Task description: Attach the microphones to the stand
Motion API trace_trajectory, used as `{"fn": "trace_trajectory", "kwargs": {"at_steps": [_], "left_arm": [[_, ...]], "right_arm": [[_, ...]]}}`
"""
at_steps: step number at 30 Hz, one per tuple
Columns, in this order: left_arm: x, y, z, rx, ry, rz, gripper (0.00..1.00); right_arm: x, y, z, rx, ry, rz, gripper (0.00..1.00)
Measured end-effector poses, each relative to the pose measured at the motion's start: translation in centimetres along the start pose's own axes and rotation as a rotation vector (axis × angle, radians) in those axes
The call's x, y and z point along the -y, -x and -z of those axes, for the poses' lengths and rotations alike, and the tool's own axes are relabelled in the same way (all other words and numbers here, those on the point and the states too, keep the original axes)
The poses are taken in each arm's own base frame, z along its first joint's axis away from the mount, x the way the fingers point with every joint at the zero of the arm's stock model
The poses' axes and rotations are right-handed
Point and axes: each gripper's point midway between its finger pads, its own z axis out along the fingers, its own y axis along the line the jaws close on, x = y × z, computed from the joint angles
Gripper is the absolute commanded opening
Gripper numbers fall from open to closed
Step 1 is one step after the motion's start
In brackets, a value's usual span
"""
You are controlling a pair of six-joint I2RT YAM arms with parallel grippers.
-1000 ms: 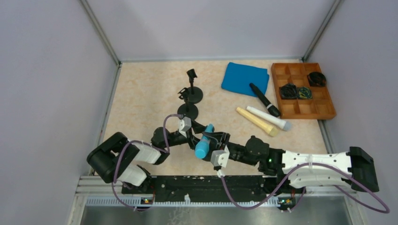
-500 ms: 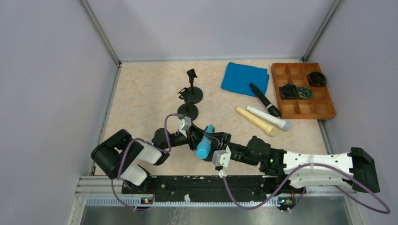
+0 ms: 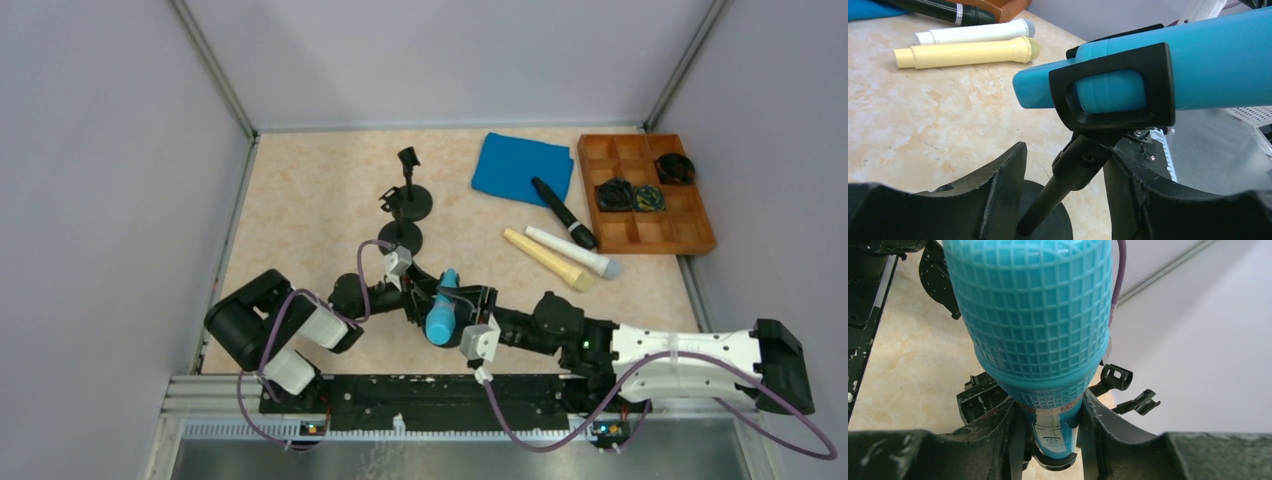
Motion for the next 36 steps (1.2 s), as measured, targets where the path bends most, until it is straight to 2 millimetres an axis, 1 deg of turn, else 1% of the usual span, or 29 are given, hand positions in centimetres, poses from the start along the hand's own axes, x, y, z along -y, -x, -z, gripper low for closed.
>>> {"fn": "trace_trajectory", "kwargs": {"at_steps": [3,6,11,16,19,24,27,28,29,30,33,36], "left_arm": [[0.0,0.0,0.0,0.0,0.002,0.016,0.65],[0.0,0.0,0.0,0.0,0.006,0.031,0.68],[0.0,0.1,0.0,0.005,0.013,0.06,0.69],[0.2,1.1,-0.1,0.035,0.016,0.059,0.7],[0.5,1.6,-0.1,0.049,0.012,0.054,0.67],[0.9,1.8,-0.3,0.045,-0.011,0.058,0.46],[1.3,1.8,-0.4,0.039,-0.036,0.051,0.28],[1.3,1.9,-0.4,0.041,-0.038,0.039,0.19],[1.3,2.0,-0.4,0.043,-0.041,0.014,0.06],[1.3,2.1,-0.5,0.049,-0.045,-0.008,0.0],[1.3,2.5,-0.7,0.056,-0.059,-0.052,0.0],[1.4,2.5,-0.7,0.054,-0.062,-0.067,0.0]], "right_arm": [[0.0,0.0,0.1,0.001,0.001,0.0,0.0],[0.0,0.0,0.1,0.002,0.002,0.0,0.0],[-0.1,0.1,0.2,0.006,0.002,0.003,0.0],[-0.1,0.1,0.2,0.008,0.005,0.004,0.0],[-0.1,0.1,0.2,0.008,0.006,0.004,0.0],[-0.1,0.0,0.2,0.006,0.004,0.007,0.0],[0.0,0.0,0.2,0.002,-0.001,0.009,0.0],[0.1,-0.1,0.3,-0.001,-0.006,0.01,0.0],[0.3,-0.2,0.3,-0.006,-0.013,0.009,0.0],[0.4,-0.2,0.3,-0.009,-0.017,0.01,0.0],[0.9,-0.2,0.4,-0.01,-0.034,0.016,0.0],[0.7,-0.2,0.6,-0.013,-0.022,0.023,0.0]]}}
